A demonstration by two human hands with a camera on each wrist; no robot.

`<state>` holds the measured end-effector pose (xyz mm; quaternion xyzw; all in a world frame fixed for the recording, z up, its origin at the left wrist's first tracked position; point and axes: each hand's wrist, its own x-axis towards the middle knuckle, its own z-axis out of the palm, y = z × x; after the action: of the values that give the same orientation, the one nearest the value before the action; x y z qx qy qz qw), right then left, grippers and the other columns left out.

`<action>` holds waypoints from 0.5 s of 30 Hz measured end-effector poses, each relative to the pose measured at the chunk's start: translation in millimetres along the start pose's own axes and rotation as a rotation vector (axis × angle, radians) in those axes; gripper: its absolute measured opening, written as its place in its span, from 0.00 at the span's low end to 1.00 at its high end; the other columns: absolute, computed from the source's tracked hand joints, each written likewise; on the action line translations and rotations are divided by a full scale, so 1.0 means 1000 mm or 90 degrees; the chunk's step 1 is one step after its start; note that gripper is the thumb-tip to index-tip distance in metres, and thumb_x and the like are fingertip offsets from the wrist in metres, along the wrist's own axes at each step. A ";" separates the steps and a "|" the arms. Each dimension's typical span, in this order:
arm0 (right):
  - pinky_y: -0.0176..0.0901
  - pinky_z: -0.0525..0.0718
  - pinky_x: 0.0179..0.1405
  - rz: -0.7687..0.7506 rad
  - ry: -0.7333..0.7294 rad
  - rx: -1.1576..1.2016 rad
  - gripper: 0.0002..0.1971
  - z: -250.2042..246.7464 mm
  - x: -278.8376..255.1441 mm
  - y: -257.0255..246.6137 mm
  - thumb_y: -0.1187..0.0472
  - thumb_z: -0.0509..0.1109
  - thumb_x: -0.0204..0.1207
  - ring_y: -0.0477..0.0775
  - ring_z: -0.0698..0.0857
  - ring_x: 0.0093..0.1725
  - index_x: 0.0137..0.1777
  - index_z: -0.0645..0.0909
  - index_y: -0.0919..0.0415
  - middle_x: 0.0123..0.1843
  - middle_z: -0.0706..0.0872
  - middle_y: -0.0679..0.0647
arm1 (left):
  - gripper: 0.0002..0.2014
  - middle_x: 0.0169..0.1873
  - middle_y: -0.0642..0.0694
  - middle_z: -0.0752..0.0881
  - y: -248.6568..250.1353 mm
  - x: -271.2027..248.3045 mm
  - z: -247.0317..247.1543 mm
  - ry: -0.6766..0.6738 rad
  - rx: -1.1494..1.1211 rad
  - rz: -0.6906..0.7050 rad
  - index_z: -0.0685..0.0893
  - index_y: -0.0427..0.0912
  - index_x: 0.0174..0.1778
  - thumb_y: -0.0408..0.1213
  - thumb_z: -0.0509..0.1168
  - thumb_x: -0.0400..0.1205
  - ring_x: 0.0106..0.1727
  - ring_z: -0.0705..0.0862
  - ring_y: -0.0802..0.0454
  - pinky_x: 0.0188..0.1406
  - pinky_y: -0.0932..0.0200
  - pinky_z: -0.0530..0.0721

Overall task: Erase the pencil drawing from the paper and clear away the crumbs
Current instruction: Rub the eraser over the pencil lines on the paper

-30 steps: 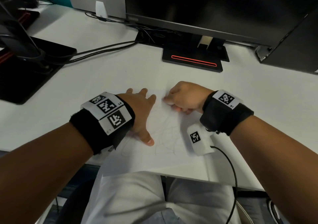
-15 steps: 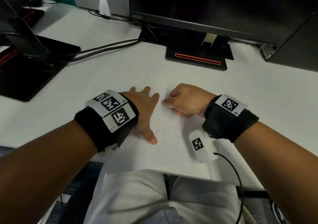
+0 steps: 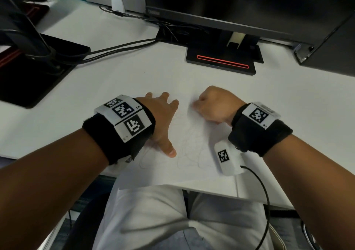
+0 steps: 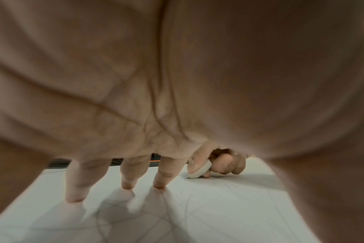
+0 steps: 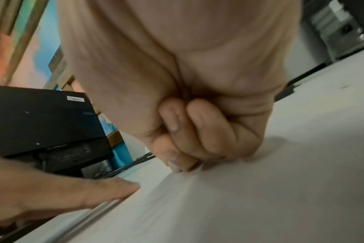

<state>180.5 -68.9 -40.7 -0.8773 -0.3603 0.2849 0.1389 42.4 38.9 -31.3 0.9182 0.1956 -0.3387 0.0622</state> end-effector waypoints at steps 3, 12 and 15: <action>0.39 0.71 0.23 0.003 -0.065 0.046 0.16 0.004 -0.002 0.001 0.57 0.64 0.80 0.54 0.70 0.24 0.30 0.76 0.60 0.27 0.75 0.57 | 0.70 0.87 0.46 0.38 -0.001 0.001 -0.001 -0.005 -0.001 -0.002 0.36 0.53 0.87 0.70 0.77 0.62 0.87 0.41 0.34 0.81 0.32 0.62; 0.44 0.73 0.28 -0.019 -0.073 0.028 0.16 0.004 -0.003 0.000 0.56 0.65 0.80 0.55 0.71 0.27 0.30 0.76 0.60 0.28 0.75 0.58 | 0.69 0.87 0.46 0.40 -0.001 0.001 -0.001 -0.004 0.002 0.002 0.37 0.53 0.87 0.71 0.77 0.62 0.87 0.42 0.34 0.81 0.33 0.61; 0.44 0.76 0.30 0.007 0.010 0.007 0.15 -0.006 0.002 0.004 0.57 0.63 0.80 0.56 0.75 0.27 0.33 0.79 0.62 0.30 0.79 0.59 | 0.68 0.87 0.46 0.44 -0.001 0.000 0.001 0.012 0.011 0.005 0.40 0.52 0.87 0.71 0.76 0.61 0.87 0.45 0.34 0.80 0.33 0.64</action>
<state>187.2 -70.8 -38.4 -0.8806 -0.3530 0.2810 0.1448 41.6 39.4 -31.7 0.9225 0.1898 -0.3316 0.0541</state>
